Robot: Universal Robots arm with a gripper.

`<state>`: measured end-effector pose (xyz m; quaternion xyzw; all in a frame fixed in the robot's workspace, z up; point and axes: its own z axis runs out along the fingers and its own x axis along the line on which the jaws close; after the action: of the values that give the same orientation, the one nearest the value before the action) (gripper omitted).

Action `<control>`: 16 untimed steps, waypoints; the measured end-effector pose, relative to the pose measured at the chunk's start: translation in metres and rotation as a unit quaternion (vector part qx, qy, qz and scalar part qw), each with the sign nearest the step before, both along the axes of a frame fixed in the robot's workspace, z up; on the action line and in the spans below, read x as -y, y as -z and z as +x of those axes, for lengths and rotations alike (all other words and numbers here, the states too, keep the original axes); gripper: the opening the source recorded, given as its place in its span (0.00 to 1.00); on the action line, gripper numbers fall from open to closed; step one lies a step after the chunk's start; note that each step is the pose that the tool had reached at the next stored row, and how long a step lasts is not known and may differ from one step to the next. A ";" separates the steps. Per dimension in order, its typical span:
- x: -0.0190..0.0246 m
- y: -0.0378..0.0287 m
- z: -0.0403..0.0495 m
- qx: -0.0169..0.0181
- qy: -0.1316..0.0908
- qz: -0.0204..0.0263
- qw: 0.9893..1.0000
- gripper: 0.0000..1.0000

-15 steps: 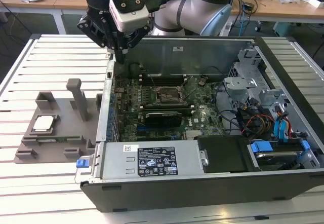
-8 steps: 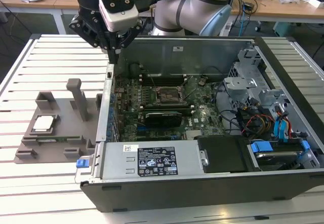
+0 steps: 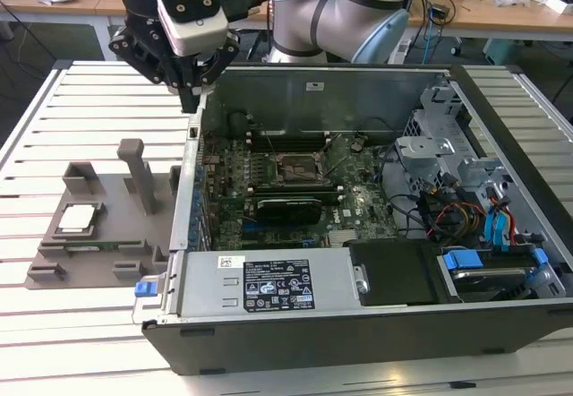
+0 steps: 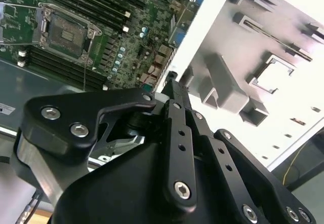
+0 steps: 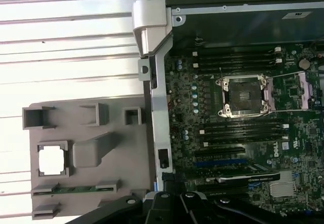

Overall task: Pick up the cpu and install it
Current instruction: 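Reach for the cpu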

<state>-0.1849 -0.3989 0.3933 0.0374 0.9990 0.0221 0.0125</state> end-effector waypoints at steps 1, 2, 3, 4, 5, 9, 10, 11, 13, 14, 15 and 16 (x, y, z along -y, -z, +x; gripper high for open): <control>0.0000 0.0000 -0.0014 0.000 0.000 0.000 1.000 0.11; 0.0000 0.0000 -0.0026 0.000 0.000 0.000 1.000 0.11; 0.0000 0.0000 -0.0038 0.000 0.000 0.000 1.000 0.11; 0.0000 0.0000 -0.0051 0.000 0.000 0.000 1.000 0.11; 0.0000 0.0000 -0.0068 0.000 0.000 0.000 1.000 0.11; 0.0000 0.0000 -0.0148 0.000 0.000 0.000 1.000 0.11; 0.0000 0.0000 -0.0166 0.000 0.000 0.000 1.000 0.11; 0.0000 0.0000 -0.0183 0.000 0.000 0.000 1.000 0.11; 0.0000 0.0000 -0.0205 0.000 0.000 0.000 1.000 0.11; 0.0000 0.0000 -0.0222 0.000 0.000 0.000 1.000 0.11; 0.0000 0.0000 -0.0232 0.000 0.000 0.000 1.000 0.11; 0.0000 0.0000 -0.0243 0.000 0.000 0.000 1.000 0.11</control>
<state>-0.2092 -0.3989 0.3933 0.0374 0.9990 0.0221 0.0125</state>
